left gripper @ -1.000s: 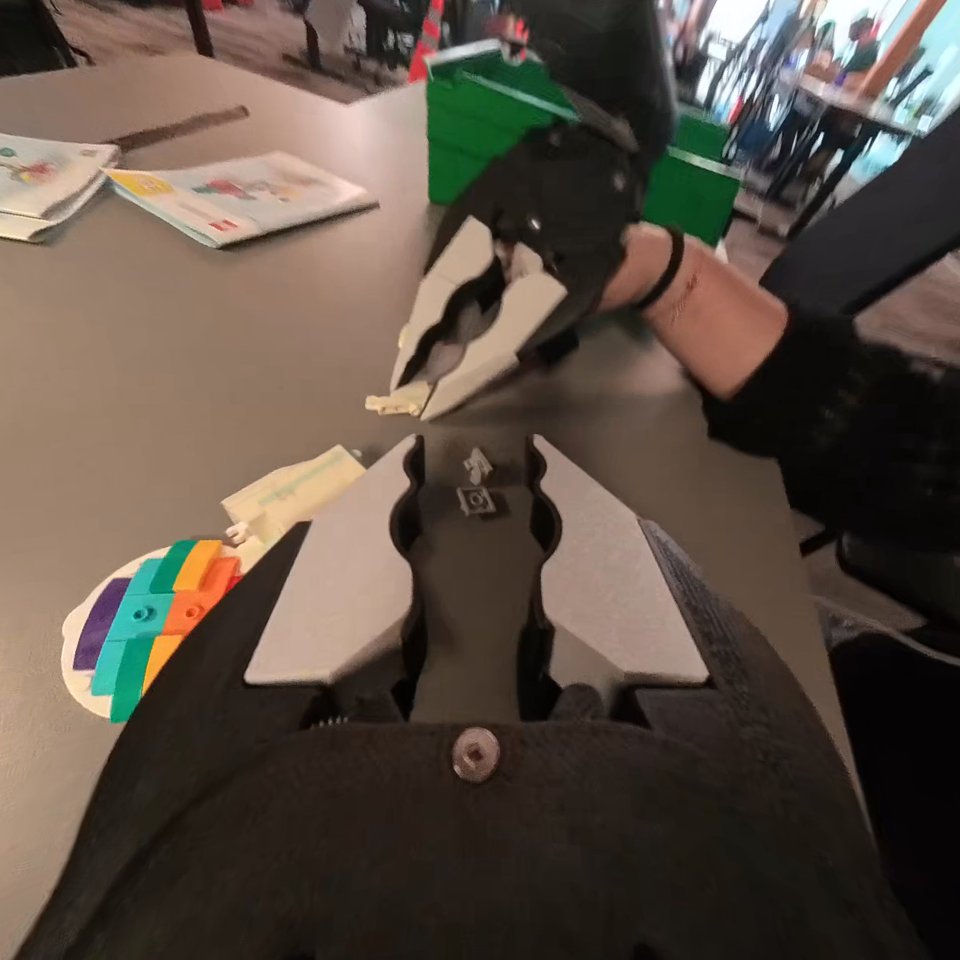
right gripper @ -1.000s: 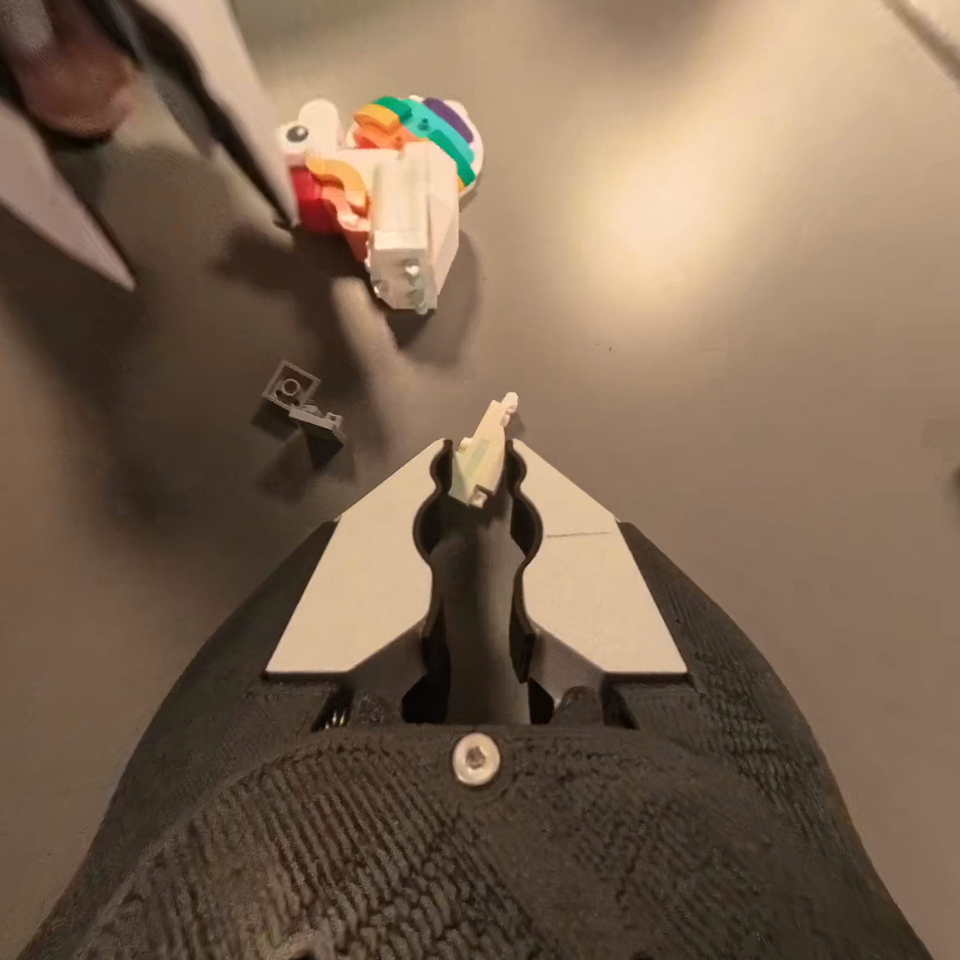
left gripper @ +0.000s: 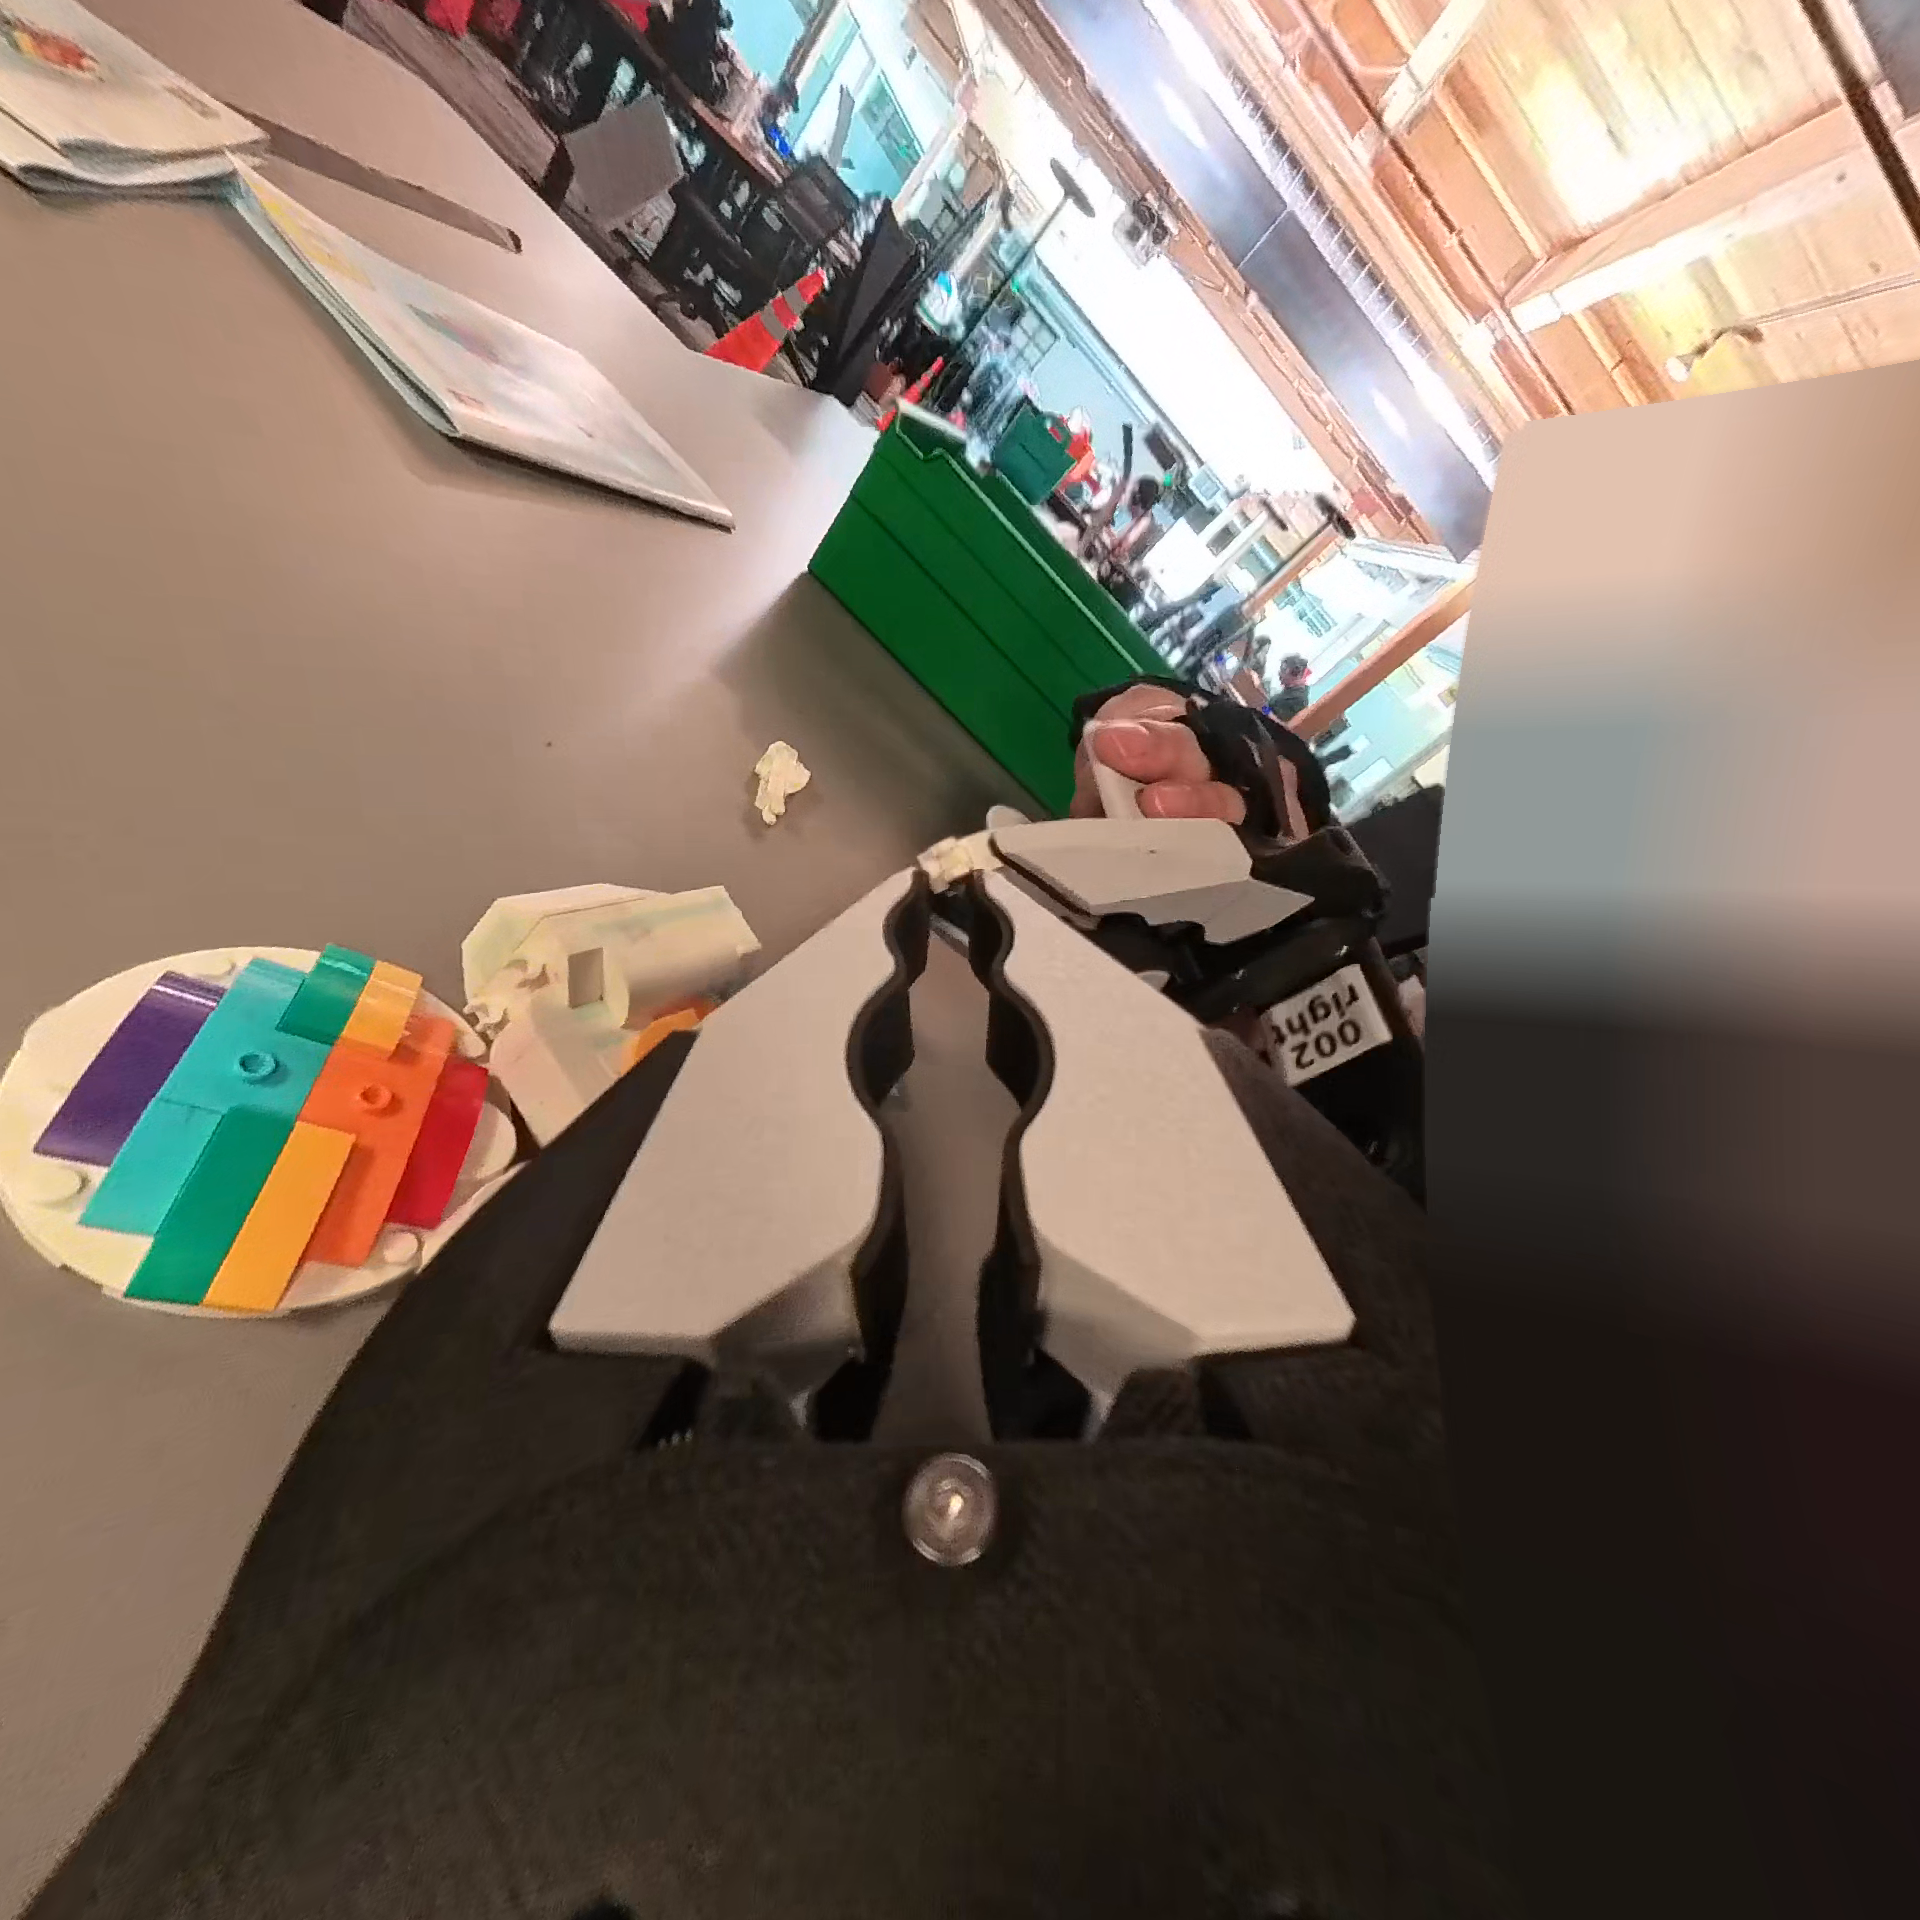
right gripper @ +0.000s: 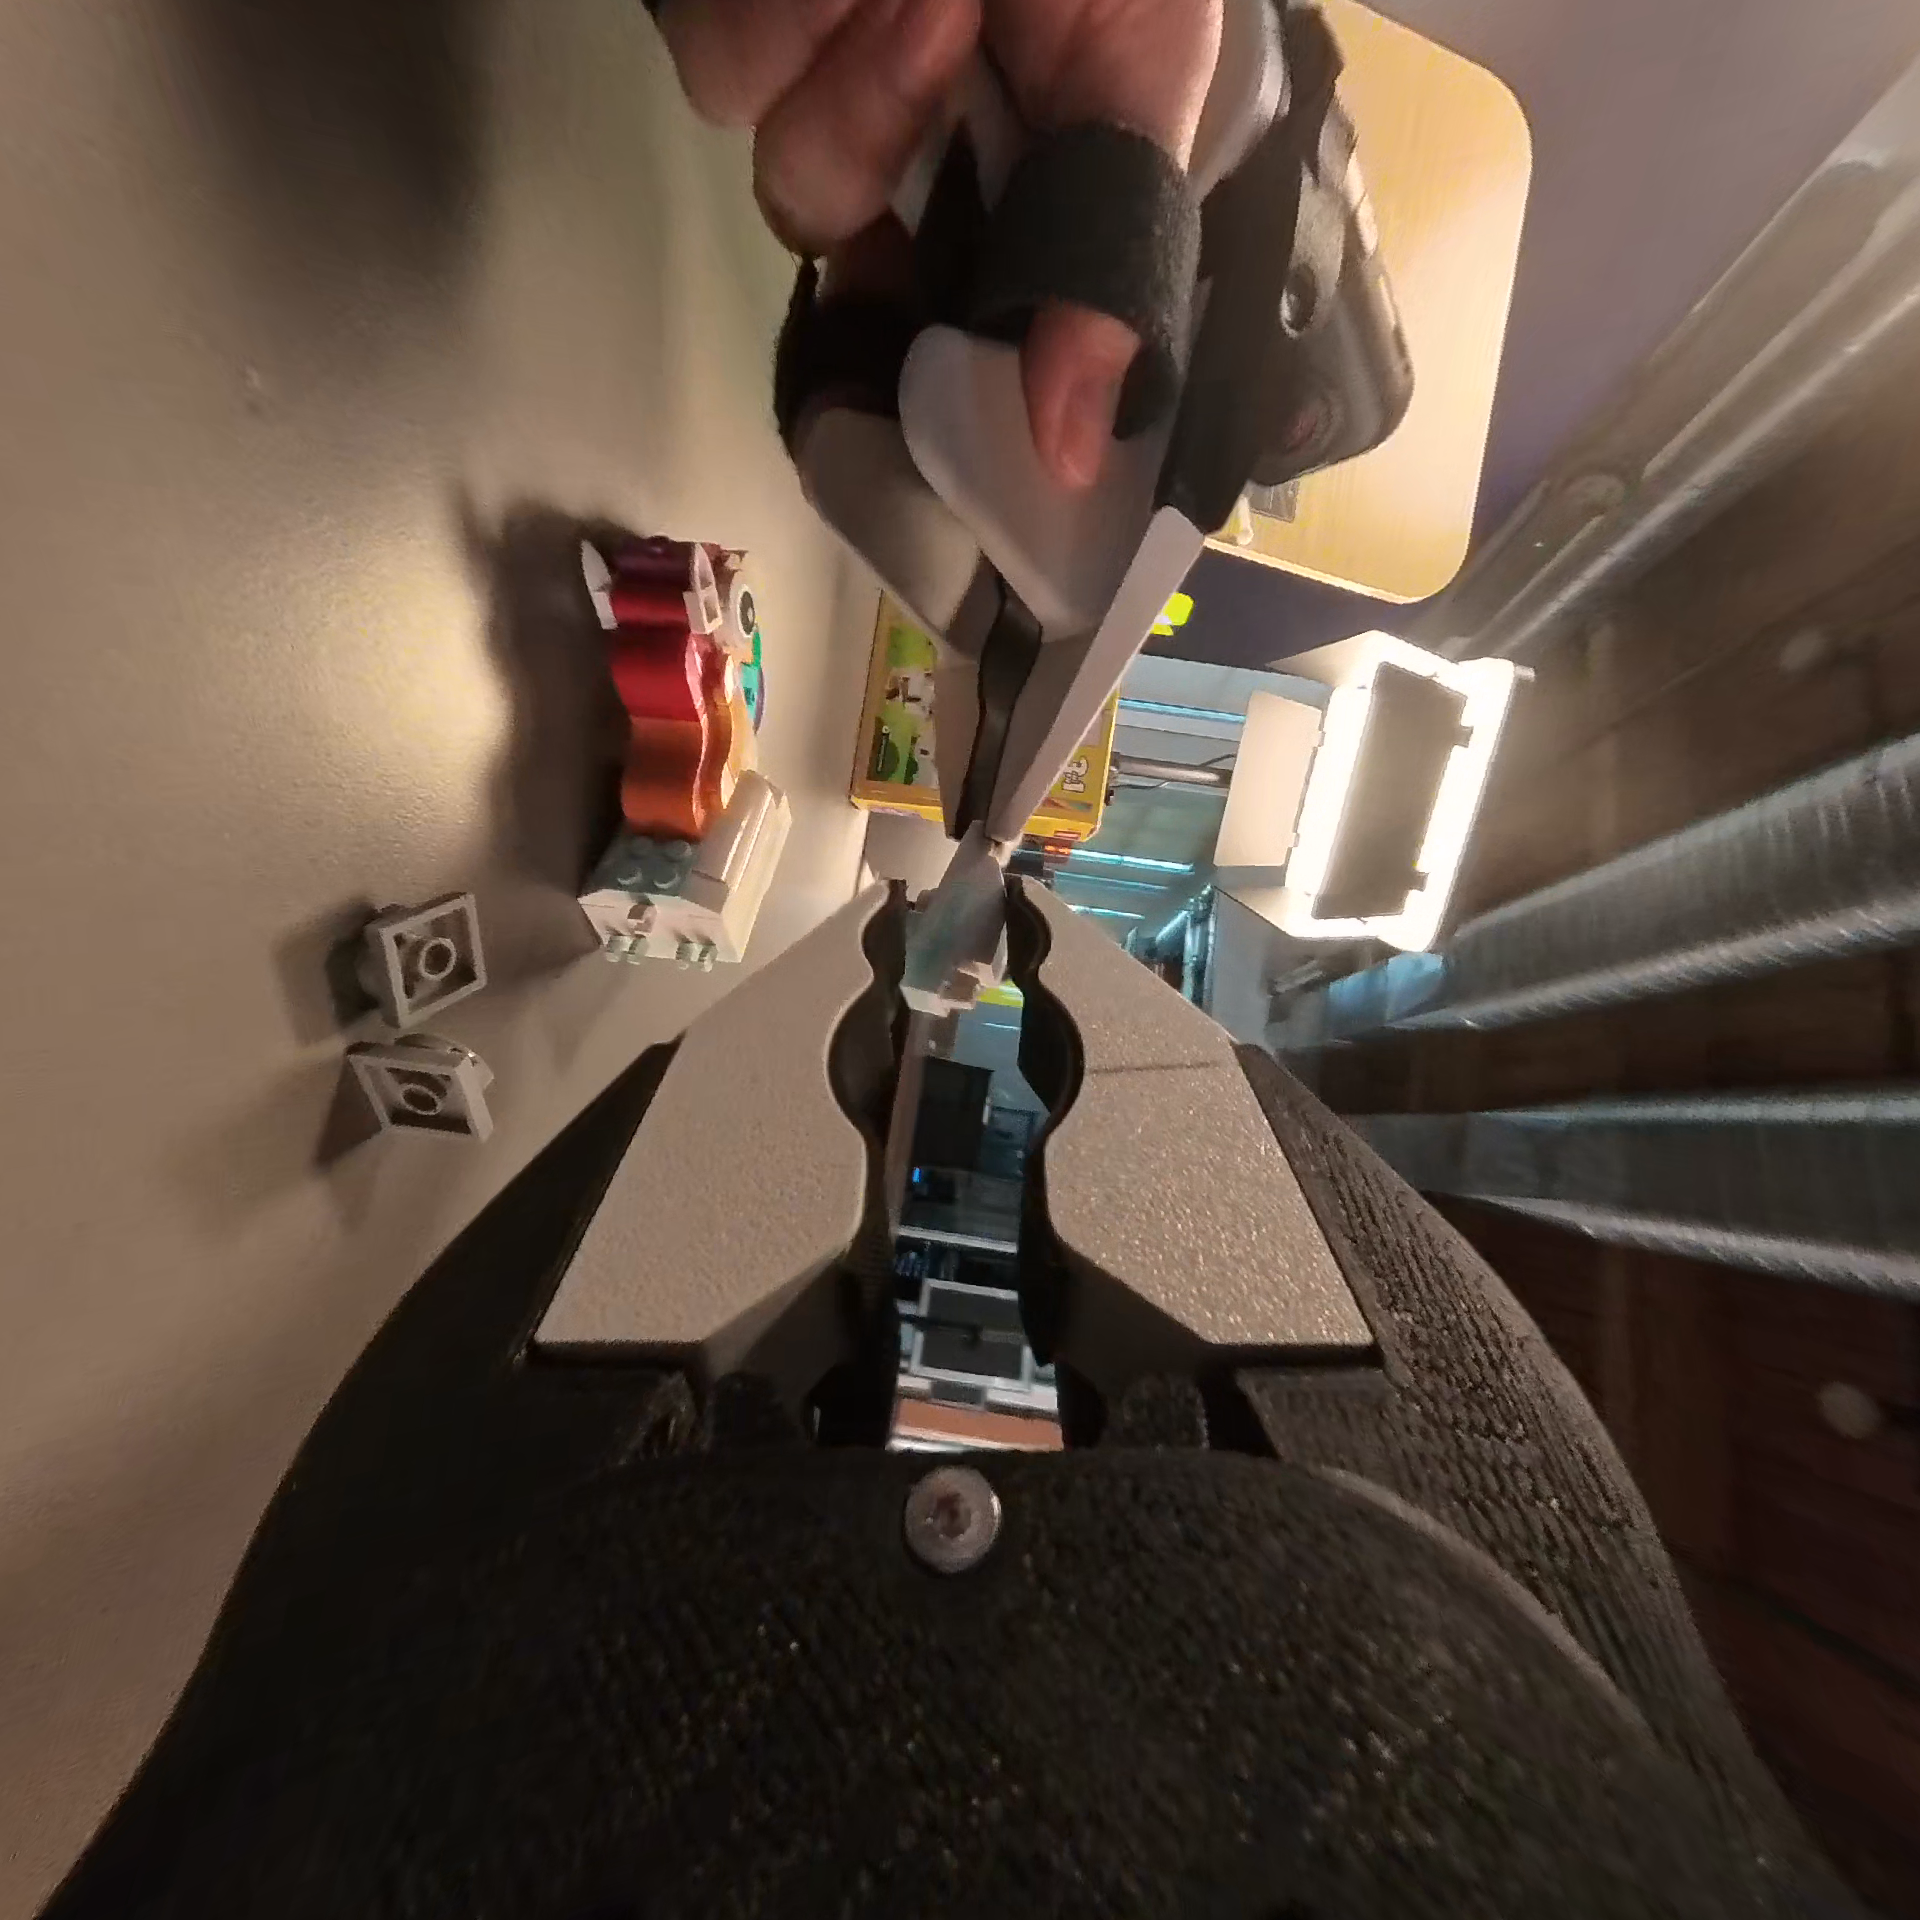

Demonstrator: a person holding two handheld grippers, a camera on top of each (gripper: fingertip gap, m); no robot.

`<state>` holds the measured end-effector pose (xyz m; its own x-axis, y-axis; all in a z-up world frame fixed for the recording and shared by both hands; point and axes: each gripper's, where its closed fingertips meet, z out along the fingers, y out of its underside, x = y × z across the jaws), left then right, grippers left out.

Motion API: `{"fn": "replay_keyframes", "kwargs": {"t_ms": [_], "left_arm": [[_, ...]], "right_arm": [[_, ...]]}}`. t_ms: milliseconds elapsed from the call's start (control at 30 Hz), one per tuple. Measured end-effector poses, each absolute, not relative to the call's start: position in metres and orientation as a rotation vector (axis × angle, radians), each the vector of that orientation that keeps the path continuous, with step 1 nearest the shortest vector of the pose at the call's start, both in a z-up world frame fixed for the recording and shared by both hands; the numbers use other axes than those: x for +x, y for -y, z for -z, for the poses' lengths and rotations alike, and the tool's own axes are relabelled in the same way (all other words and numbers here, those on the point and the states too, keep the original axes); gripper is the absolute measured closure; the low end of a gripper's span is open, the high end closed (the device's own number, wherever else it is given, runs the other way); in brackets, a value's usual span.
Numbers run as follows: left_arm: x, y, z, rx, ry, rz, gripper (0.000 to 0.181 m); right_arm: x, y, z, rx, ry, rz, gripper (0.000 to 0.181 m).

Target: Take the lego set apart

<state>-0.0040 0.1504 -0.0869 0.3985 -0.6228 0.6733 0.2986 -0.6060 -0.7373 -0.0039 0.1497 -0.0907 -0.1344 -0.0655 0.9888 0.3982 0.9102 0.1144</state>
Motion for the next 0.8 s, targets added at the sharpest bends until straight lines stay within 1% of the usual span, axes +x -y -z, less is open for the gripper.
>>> {"fn": "replay_keyframes", "kwargs": {"t_ms": [33,100,167,333,433,533,600,633,700,800], "left_arm": [[-0.004,-0.151,0.085,-1.778,-0.262,1.34,0.175],[-0.004,-0.151,0.084,-1.776,-0.258,1.345,0.175],[-0.005,-0.152,0.083,-1.775,-0.233,1.392,0.159],[-0.002,-0.144,0.08,-1.759,-0.279,1.501,0.173],[-0.001,-0.14,0.083,-1.793,-0.329,1.483,0.173],[-0.007,-0.149,0.089,-1.824,-0.365,1.238,0.174],[-0.01,-0.151,0.087,-1.806,-0.381,1.167,0.174],[-0.012,-0.153,0.088,-1.814,-0.38,1.13,0.174],[-0.012,-0.153,0.09,-1.821,-0.396,1.097,0.174],[-0.009,-0.152,0.092,-1.834,-0.389,1.128,0.174]], "right_arm": [[-0.004,-0.15,0.089,-0.243,1.654,0.429,0.164],[-0.003,-0.149,0.088,-0.205,1.646,0.47,0.164],[-0.004,-0.146,0.087,-0.18,1.637,0.476,0.164],[-0.005,-0.14,0.086,-0.133,1.628,0.493,0.164],[-0.005,-0.14,0.086,-0.185,1.621,0.439,0.165],[-0.008,-0.142,0.085,-0.463,1.622,0.186,0.166],[-0.011,-0.143,0.085,-0.639,1.62,0.032,0.161],[-0.011,-0.146,0.087,-0.687,1.63,0.014,0.162],[-0.01,-0.152,0.091,-0.705,1.638,0.059,0.173],[-0.011,-0.154,0.096,-0.699,1.659,0.104,0.172]]}}
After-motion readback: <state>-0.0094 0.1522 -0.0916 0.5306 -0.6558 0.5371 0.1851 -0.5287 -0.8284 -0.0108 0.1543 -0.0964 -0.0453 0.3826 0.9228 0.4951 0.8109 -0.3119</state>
